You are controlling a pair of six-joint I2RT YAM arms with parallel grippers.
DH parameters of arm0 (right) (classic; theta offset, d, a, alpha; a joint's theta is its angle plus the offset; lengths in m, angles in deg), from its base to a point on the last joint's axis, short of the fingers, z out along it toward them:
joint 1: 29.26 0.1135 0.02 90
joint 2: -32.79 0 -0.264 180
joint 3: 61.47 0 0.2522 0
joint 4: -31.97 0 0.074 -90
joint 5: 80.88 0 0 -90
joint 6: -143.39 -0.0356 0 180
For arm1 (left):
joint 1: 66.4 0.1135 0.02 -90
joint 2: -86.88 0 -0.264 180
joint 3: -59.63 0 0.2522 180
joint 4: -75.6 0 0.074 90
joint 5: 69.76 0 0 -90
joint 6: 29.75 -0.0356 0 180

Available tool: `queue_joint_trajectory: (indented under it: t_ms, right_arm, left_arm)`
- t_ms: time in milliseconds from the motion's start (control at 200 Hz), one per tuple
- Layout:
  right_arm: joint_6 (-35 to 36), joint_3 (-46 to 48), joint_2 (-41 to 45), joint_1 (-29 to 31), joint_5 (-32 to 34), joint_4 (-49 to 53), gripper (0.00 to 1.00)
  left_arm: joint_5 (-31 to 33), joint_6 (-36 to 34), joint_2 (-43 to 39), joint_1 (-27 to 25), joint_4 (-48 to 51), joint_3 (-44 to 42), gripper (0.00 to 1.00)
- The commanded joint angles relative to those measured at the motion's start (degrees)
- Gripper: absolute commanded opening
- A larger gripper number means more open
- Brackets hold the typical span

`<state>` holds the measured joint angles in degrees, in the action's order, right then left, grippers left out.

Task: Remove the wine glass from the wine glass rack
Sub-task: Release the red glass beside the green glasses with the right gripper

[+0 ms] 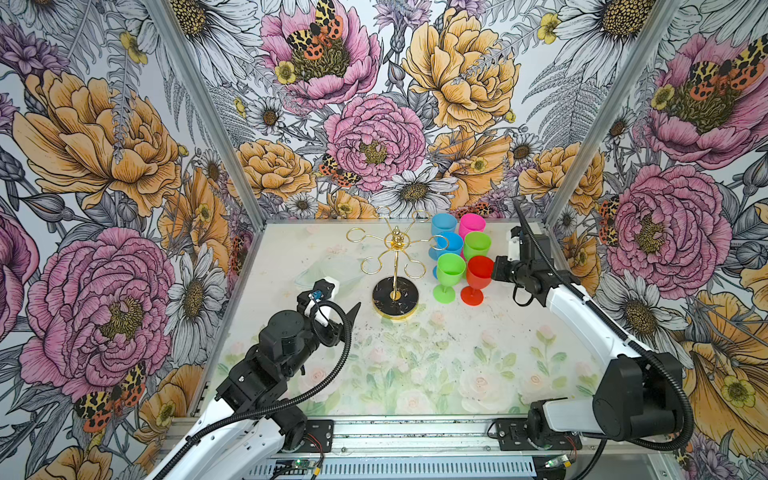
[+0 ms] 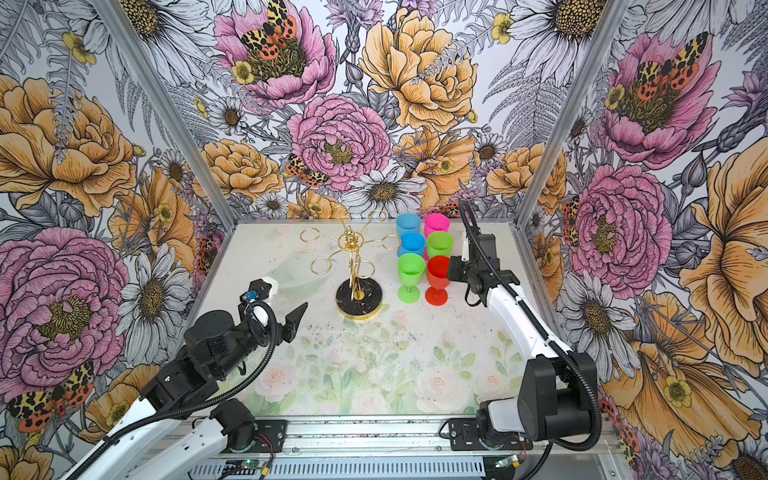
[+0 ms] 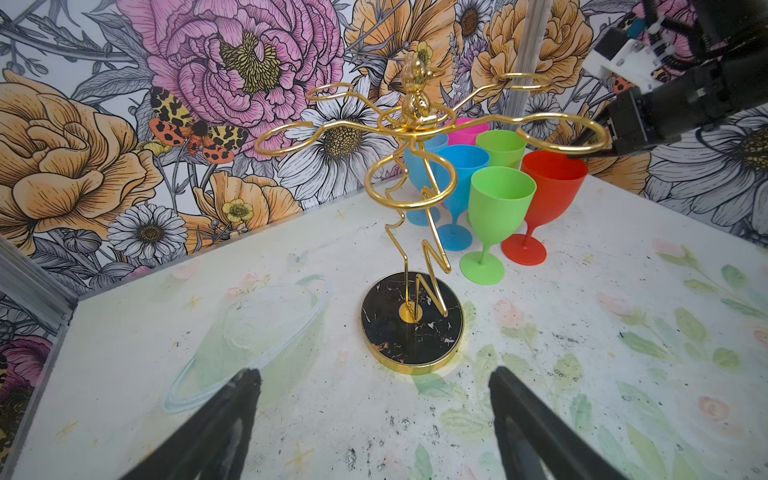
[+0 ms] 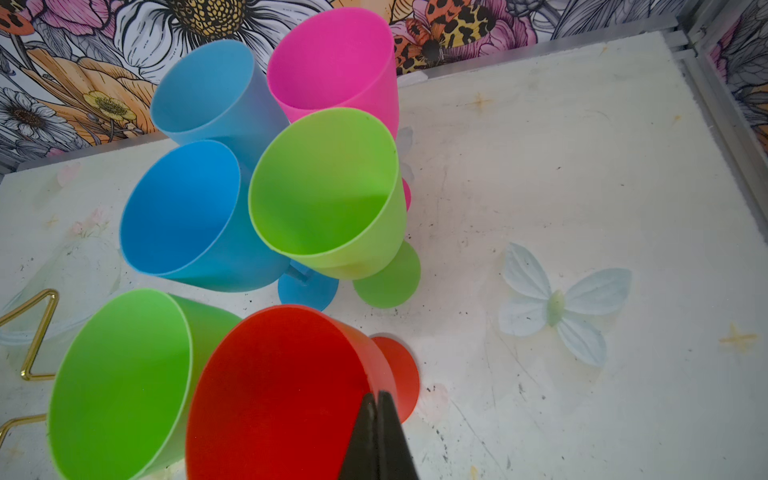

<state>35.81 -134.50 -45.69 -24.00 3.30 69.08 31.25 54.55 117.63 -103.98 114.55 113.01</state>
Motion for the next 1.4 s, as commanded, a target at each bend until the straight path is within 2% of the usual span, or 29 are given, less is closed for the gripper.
queue_joint_trajectory:
  t_ms: [0,400,530,701,801,1056,1286,1396]
  right_arm:
    - [-0.9,0.3,-0.4,-0.3,-0.4,-2.0,0.00]
    - [-1.4,0.4,-0.3,-0.3,-1.2,-1.9,0.00]
    - [-1.6,0.2,0.4,-0.4,-1.3,-1.8,0.05]
    - [-1.6,-0.5,1.8,-0.6,-1.6,-1.8,0.18]
    - [-1.6,-0.9,2.7,-0.9,-1.9,-1.7,0.20]
    - [-0.8,-1.9,4.4,-2.6,-1.8,-1.8,0.35]
    - [1.0,-3.2,3.6,-5.6,0.4,-2.2,0.51]
    - [2.2,-2.6,3.4,-6.7,4.0,-3.8,0.58]
  left_arm:
    - [-0.8,0.9,-0.6,0.6,0.0,-0.8,0.88]
    - [-0.7,1.1,-0.2,0.8,0.2,-0.8,0.88]
    - [-0.7,1.0,0.2,1.0,0.1,-0.7,0.89]
    - [-1.2,1.2,0.9,2.4,0.1,-0.5,0.89]
    - [-2.1,1.5,1.3,3.8,-0.1,-0.4,0.89]
    - [-3.3,2.8,2.5,9.6,-3.3,-0.9,0.90]
    - [-5.5,4.3,7.5,18.9,-10.6,-2.0,0.91]
    - [-5.4,5.4,11.0,23.1,-15.0,-3.0,0.92]
